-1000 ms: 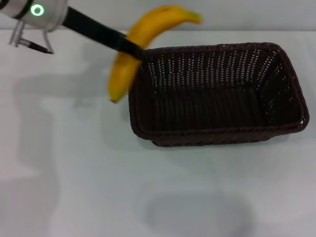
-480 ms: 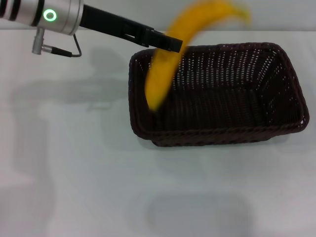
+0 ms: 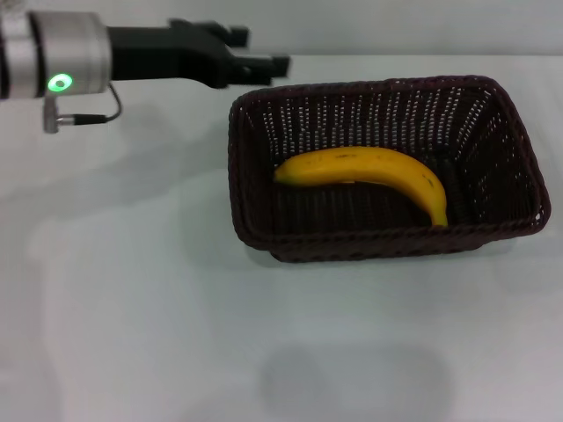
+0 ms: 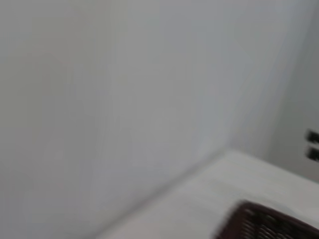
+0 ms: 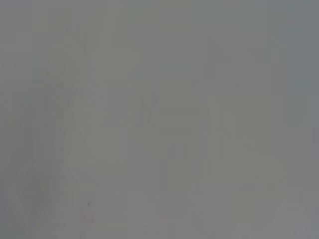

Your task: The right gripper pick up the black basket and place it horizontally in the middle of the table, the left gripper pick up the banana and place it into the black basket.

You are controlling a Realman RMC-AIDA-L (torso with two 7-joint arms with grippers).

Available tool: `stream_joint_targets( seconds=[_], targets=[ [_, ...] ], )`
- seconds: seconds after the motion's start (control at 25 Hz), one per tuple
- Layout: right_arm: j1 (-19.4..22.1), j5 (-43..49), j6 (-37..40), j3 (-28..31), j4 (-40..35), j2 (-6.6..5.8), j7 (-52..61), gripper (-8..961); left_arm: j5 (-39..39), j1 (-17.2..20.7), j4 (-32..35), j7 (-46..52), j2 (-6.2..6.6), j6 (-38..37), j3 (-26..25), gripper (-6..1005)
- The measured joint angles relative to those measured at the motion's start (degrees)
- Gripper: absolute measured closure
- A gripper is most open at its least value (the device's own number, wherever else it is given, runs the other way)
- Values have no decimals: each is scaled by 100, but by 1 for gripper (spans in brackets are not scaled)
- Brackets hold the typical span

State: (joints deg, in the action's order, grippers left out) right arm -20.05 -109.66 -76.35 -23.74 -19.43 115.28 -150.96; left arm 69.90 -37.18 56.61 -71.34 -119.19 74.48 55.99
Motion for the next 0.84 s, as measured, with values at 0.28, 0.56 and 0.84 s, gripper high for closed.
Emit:
stream_joint_targets(
  seconds=[0.28,0.56,0.84],
  targets=[
    [18,-213,-28,10,276,-1,-13,256,2932,1097,-1014,-3325,-14,-549,15,131],
    [-57,-301,5,10,591,2,-279,256,6238,1537,-3489,-6995,-32,135,16,133],
    [-254,-1142,340,11,1008,9,-462,256,7748,1493,-4944,-8796,-55,1117,-4,133]
  ],
)
